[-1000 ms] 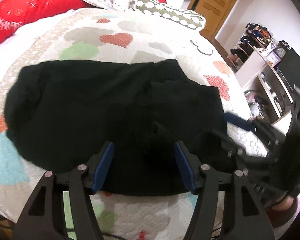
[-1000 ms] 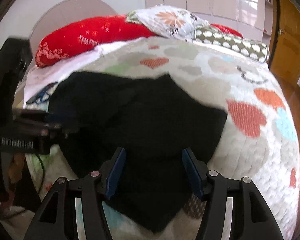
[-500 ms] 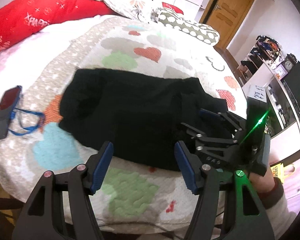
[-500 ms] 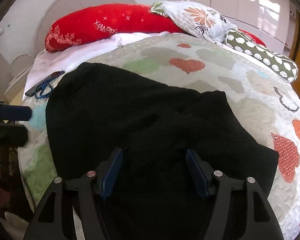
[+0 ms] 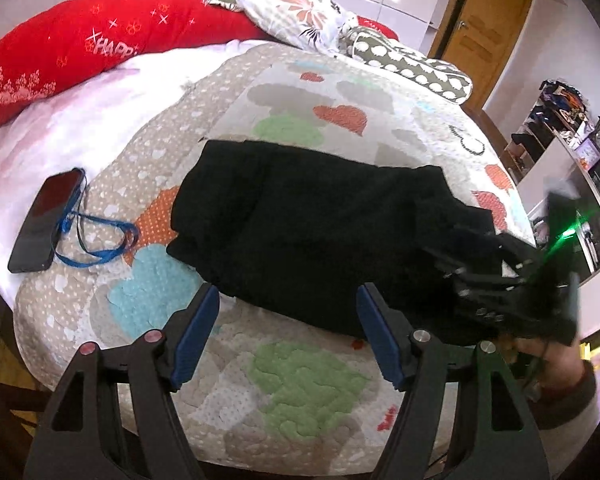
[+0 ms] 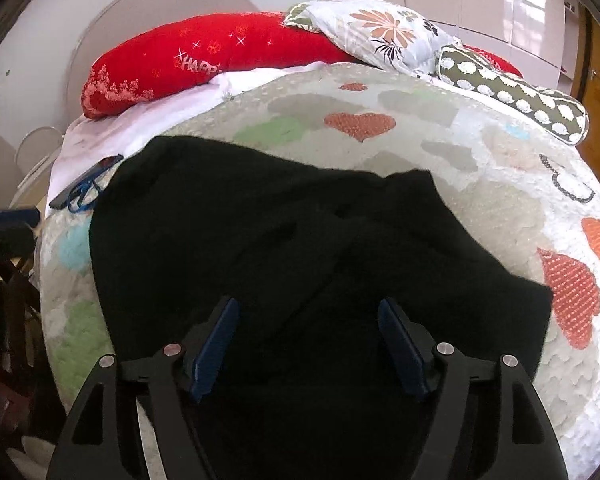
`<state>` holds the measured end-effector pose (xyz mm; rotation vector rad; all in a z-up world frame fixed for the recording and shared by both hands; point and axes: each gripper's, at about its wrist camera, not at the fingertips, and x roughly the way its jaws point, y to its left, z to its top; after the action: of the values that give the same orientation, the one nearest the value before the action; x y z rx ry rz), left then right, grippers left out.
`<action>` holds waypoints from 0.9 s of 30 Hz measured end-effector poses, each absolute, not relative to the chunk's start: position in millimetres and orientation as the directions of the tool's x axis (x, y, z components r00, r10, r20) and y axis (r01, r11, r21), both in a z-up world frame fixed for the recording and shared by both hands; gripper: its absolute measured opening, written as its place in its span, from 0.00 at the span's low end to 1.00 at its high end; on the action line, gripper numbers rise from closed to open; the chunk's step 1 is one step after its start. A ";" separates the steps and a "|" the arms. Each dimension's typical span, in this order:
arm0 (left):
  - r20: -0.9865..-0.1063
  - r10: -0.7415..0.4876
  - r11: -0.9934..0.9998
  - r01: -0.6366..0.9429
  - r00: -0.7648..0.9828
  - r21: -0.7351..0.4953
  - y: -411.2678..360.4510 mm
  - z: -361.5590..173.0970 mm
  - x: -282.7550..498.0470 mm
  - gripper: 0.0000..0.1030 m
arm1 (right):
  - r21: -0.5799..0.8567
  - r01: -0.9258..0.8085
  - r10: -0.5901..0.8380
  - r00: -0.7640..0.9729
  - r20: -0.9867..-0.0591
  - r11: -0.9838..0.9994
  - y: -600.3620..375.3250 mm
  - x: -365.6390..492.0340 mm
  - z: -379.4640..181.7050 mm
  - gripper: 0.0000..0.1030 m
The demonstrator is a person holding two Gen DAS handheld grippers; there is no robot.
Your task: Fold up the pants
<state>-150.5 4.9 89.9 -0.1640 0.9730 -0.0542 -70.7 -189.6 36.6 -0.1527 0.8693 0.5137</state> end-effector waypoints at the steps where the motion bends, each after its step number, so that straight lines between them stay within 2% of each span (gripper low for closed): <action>1: -0.820 -0.117 0.986 -0.031 0.560 -0.162 5.3 88.0 -148.8 0.71 | 0.075 -0.493 0.373 0.541 -0.754 0.867 -189.8 -71.7 40.8 0.72; 8: -0.825 -0.126 0.982 -0.050 0.551 -0.183 10.5 74.7 -137.2 0.77 | 0.072 -0.511 0.385 0.540 -0.748 0.856 -179.5 -68.5 48.6 0.73; 12: -0.830 -0.137 0.978 -0.057 0.541 -0.199 14.0 67.4 -131.9 0.77 | 0.065 -0.505 0.359 0.511 -0.781 0.861 -176.6 -62.5 29.9 0.74; 16: -0.825 -0.175 0.964 -0.077 0.538 -0.255 25.3 62.2 -130.8 0.77 | 0.069 -0.511 0.371 0.518 -0.771 0.857 -177.0 -62.6 38.6 0.74; 20: -0.801 -0.239 0.929 -0.111 0.549 -0.353 44.2 57.7 -137.6 0.80 | 0.117 -0.547 0.442 0.514 -0.735 0.829 -168.1 -54.0 59.2 0.74; 23: -0.792 -0.242 0.909 -0.155 0.560 -0.388 57.9 52.7 -143.1 0.80 | 0.167 -0.589 0.511 0.484 -0.710 0.791 -150.4 -40.6 69.5 0.78; 27: -0.784 -0.245 0.881 -0.206 0.570 -0.425 70.7 45.9 -143.2 0.81 | 0.162 -0.651 0.548 0.448 -0.706 0.742 -113.9 -22.5 74.0 0.78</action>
<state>-143.2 70.7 45.9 -0.5125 0.9759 -0.0239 -22.5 -113.9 74.0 -0.1396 0.8193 0.7443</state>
